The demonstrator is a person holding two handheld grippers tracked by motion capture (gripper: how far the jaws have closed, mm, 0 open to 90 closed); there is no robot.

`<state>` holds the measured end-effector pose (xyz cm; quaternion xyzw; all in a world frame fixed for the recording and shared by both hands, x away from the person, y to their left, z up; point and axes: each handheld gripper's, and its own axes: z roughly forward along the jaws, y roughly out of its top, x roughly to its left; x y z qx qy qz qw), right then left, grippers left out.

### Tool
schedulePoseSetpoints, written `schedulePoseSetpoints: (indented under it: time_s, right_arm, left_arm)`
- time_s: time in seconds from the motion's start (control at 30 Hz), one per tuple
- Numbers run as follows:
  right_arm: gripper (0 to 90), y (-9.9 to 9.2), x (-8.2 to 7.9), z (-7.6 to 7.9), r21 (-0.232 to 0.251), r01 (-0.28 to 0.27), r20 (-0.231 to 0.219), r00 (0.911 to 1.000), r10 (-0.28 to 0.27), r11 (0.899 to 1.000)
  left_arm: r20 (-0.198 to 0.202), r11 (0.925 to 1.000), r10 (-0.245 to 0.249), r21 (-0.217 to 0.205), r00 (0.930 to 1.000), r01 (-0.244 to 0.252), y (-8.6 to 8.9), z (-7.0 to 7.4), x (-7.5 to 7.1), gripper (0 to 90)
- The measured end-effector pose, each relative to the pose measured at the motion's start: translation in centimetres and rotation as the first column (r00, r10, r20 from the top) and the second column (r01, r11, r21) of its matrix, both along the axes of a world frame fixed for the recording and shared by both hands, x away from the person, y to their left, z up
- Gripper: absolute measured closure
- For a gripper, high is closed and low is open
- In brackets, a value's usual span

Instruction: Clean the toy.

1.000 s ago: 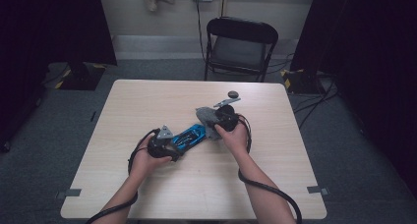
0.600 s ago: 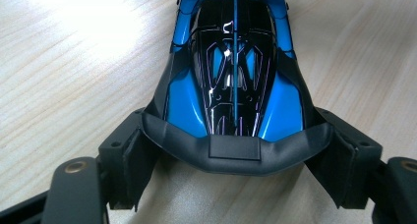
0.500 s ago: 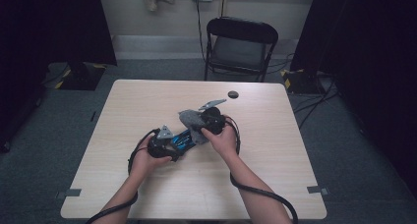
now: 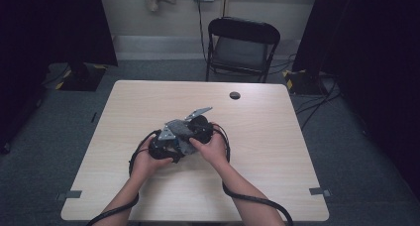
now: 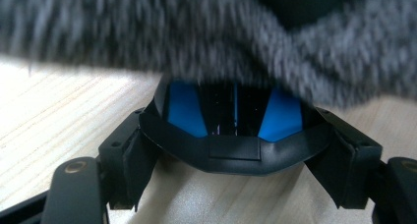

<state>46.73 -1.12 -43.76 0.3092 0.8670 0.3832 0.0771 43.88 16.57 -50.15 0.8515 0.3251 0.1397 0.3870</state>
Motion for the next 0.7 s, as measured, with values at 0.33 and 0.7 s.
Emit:
schedulePoseSetpoints:
  time_s: [0.33,0.7]
  right_arm:
    - [66.3,1.1,-0.5,-1.2,-0.007,-0.046,-0.025,0.9986,0.046,0.999]
    - [66.3,1.5,-0.6,-1.8,-0.019,-0.057,-0.026,0.9981,0.056,0.998]
  left_arm:
    - [-0.002,1.0,-0.005,0.006,1.0,0.005,0.0,0.0,0.0,24.7]
    - [0.002,1.0,-0.004,0.006,1.0,0.004,0.0,0.0,0.0,24.7]
